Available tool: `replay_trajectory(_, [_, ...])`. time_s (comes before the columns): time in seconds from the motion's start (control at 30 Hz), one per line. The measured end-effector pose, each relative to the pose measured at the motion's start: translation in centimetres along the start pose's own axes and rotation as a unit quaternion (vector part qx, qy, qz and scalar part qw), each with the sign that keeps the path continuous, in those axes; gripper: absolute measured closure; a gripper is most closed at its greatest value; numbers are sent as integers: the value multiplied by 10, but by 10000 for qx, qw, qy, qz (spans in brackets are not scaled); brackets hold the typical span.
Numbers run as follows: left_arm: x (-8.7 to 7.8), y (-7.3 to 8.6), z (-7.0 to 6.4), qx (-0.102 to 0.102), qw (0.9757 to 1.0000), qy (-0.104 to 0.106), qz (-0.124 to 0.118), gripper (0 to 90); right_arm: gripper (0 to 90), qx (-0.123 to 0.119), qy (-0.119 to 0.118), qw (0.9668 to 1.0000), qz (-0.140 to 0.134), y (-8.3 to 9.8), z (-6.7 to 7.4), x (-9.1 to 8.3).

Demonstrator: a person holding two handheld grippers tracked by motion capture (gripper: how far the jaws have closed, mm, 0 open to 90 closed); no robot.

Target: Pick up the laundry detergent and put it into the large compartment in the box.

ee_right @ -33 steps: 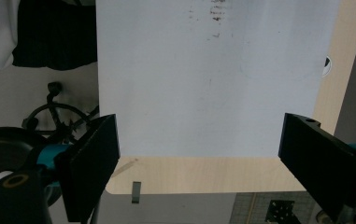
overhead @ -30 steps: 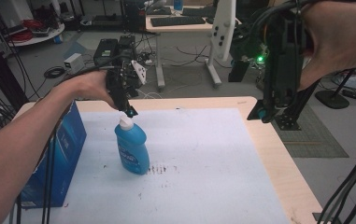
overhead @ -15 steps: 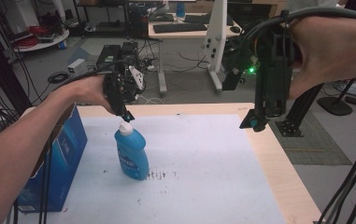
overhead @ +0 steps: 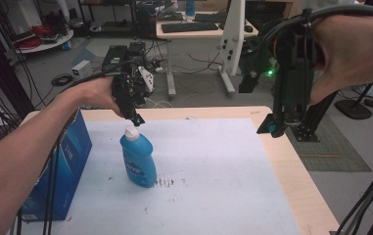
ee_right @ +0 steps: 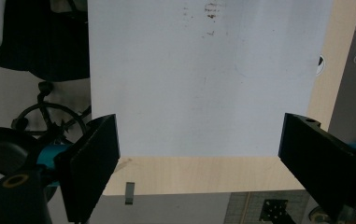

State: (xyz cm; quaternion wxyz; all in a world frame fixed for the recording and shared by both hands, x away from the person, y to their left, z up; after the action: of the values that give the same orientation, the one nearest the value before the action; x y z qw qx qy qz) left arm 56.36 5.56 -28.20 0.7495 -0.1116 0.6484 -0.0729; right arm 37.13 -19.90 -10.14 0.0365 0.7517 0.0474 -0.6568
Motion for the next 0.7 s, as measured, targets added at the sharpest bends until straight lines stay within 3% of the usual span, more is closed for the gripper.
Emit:
replay_trajectory(0.17, [-1, 3, 1, -25, 10000, 18, -12, 209, 117, 11, 33, 10000, 30, -1, -1, 1])
replay_trajectory(0.57, [-6, 31, 3, 20, 9996, 12, 290, 209, 117, 109, 48, 9999, 87, 5, -6, 10])
replay_trajectory(0.7, [-9, 44, -2, 222, 9988, 73, 436, 209, 117, 148, 41, 9998, 100, 6, -5, 9])
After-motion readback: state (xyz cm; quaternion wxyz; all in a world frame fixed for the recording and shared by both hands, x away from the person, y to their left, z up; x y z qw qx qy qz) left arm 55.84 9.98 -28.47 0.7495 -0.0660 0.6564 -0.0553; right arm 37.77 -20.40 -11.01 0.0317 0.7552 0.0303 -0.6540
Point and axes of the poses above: each handheld gripper's, and its own axes: x roughly forward along the jaws, y roughly out of its underside, z roughly to its left, the point moved 2 cm from there along x, roughly forward along the jaws, and after that the axes turned 3 degrees about z, right-handed, at the moved point
